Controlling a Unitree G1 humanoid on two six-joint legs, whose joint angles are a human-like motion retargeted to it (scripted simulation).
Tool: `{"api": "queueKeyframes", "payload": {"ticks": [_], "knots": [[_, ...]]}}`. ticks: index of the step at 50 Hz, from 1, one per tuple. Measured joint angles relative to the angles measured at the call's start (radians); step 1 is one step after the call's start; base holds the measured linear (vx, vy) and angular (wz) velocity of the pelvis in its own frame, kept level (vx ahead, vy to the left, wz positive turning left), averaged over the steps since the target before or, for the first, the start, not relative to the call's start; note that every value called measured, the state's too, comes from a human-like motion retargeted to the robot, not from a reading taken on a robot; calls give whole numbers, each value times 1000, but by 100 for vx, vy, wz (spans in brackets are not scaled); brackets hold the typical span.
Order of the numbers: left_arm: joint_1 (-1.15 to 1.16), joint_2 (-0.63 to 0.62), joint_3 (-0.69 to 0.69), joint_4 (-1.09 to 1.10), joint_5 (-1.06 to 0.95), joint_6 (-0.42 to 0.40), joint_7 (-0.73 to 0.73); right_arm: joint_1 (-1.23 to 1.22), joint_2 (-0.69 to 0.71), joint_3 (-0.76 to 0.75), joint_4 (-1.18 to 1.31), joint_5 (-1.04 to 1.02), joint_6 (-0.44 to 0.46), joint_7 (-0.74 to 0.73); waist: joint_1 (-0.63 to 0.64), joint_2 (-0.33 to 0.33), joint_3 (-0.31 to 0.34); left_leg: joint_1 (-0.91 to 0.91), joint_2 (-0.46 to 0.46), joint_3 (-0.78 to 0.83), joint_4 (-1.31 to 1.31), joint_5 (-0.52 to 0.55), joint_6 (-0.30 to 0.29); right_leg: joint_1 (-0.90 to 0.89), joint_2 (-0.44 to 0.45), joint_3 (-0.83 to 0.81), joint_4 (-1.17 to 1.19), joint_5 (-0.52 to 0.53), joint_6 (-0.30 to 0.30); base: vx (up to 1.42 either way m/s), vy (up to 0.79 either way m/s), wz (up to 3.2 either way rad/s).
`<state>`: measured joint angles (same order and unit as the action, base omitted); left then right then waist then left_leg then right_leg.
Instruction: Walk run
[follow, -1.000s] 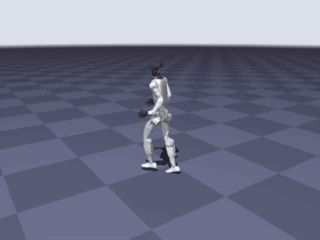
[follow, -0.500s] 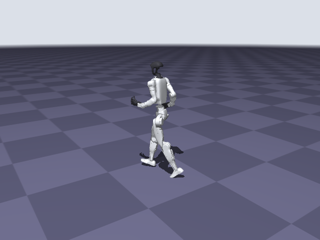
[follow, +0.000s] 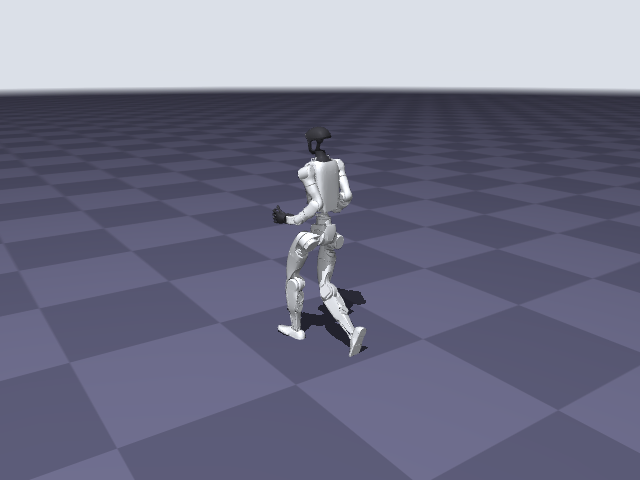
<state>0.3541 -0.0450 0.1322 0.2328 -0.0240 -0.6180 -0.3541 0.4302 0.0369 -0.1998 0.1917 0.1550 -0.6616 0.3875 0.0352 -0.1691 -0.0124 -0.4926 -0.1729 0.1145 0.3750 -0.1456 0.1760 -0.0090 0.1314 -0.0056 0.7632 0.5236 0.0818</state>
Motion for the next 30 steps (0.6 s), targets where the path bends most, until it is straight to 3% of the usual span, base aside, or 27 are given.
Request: {"api": "queueKeyframes", "payload": {"ticks": [2,3,5,8,12,16,17,18,20,22,23,25,27,30], "knots": [[-59,28,-7,-32,-14,-6,33,62,6,41,87,-90,-11,30,-54,41,-23,12,30,-161,94,-76,-79,-73,52,-52,101,-17,-35,155,-40,-40],[-141,51,3,-18,-41,-12,38,78,7,54,125,-135,-9,31,-71,78,-25,24,128,-75,128,-118,-84,-143,104,-40,137,-67,-46,134,-52,-48],[-286,61,-27,31,-109,-4,20,148,13,54,180,-181,-4,49,-86,130,-44,91,183,-70,128,-182,-98,-262,166,-37,165,-194,-57,116,-46,-27],[-407,75,-129,8,-234,8,15,237,20,12,229,-166,31,115,-143,150,-43,216,191,-53,39,-161,-109,-408,106,-43,92,-390,-82,108,-38,-3],[-468,98,-178,-67,-266,11,-14,300,3,-70,219,-123,43,164,-244,203,-74,400,169,-26,-135,67,-154,-535,-47,-120,-237,-458,-138,131,-28,-3],[-402,120,-143,-126,-149,15,-41,242,21,-112,140,-144,44,104,-304,237,-104,559,162,67,-208,414,-269,-529,-23,31,-622,-494,-166,144,-31,-69],[-380,121,-135,-126,-115,15,-33,215,38,-117,107,-158,51,86,-308,250,-104,583,169,69,-189,497,-320,-518,-33,4,-658,-476,-197,140,-29,-93],[-359,117,-128,-119,-81,12,-16,182,59,-119,68,-174,64,62,-315,262,-94,596,165,27,-148,580,-384,-507,-46,-61,-649,-409,-277,139,-14,-87],[-327,99,-116,-73,-28,5,16,107,94,-119,-23,-188,96,14,-321,276,-78,528,105,-17,105,669,-438,-493,-128,-240,-528,-463,-344,137,5,-117],[-243,81,-76,36,37,-29,-11,57,123,-67,-84,-182,113,-52,-286,290,-85,440,139,9,418,669,-438,-484,32,34,-372,-568,-344,162,-49,-130],[-207,78,-72,115,85,-61,-32,12,136,-82,-102,-166,113,-83,-297,287,-94,388,108,-98,486,669,-437,-480,9,18,-340,-594,-344,174,-70,3],[-150,67,-61,250,167,-92,-37,-98,129,-92,-125,-123,119,-113,-275,231,-121,248,112,-47,620,563,-332,-406,-45,39,-352,-635,-344,143,-48,-35],[-69,52,-49,303,162,-113,-24,-168,102,-43,-147,-75,115,-110,-233,195,-135,121,78,-31,619,432,-228,-334,-34,129,-387,-638,-344,101,-17,-171],[41,22,-4,317,130,-147,-12,-207,51,-14,-194,-8,97,-103,-188,189,-123,-42,147,-18,509,233,-105,-218,4,179,-480,-548,-344,136,-23,-126]]}}
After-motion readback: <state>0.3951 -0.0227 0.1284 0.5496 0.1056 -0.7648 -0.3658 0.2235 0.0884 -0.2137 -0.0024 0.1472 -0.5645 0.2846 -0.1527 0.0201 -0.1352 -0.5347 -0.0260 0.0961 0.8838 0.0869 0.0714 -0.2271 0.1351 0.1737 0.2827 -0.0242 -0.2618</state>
